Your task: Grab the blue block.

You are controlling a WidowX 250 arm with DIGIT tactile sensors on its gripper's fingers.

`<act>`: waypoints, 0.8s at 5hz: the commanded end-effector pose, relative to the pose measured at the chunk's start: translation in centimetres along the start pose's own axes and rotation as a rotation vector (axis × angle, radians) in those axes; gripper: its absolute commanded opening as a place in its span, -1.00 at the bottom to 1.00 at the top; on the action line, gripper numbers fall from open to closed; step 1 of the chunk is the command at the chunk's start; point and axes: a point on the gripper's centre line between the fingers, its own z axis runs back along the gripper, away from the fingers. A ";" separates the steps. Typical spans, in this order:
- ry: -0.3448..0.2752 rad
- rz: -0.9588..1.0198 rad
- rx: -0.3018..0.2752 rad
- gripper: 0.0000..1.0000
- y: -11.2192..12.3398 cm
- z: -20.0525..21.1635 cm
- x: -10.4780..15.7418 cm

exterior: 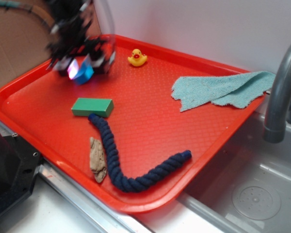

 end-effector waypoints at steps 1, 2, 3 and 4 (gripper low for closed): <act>0.002 -0.113 -0.011 -1.00 -1.9 2.3 1.3; -0.035 -0.251 -0.002 -1.00 -4.4 6.9 0.3; -0.125 -0.468 -0.005 -1.00 -6.8 12.0 -3.7; -0.129 -0.651 -0.063 -1.00 -7.5 17.2 -7.0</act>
